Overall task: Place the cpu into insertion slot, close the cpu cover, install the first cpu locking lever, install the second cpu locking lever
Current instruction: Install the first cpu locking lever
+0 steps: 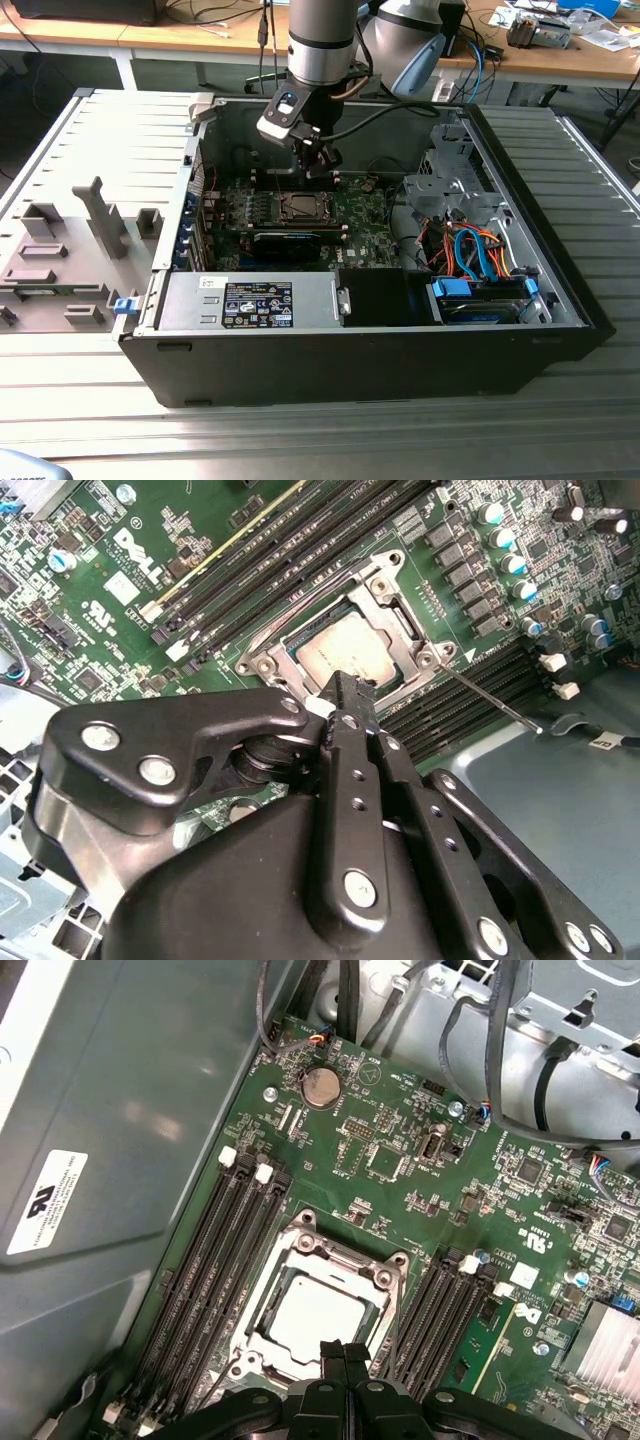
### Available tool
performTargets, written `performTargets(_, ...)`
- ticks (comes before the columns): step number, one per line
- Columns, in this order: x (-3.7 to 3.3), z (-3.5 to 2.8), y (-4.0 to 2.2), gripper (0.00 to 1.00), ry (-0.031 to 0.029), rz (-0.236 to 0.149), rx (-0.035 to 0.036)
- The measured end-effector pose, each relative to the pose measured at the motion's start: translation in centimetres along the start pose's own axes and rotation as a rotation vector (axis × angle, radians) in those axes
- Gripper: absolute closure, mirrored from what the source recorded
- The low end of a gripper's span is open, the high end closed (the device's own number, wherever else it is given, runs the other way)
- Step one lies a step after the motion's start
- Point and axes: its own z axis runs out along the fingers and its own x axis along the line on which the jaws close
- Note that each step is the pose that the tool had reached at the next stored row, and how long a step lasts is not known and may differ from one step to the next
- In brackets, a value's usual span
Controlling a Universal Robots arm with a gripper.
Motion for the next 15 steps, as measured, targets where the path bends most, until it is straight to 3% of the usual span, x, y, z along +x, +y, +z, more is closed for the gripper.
performTargets(15,0.0,0.0,0.0,0.89,-0.0008,-0.036,-0.0003)
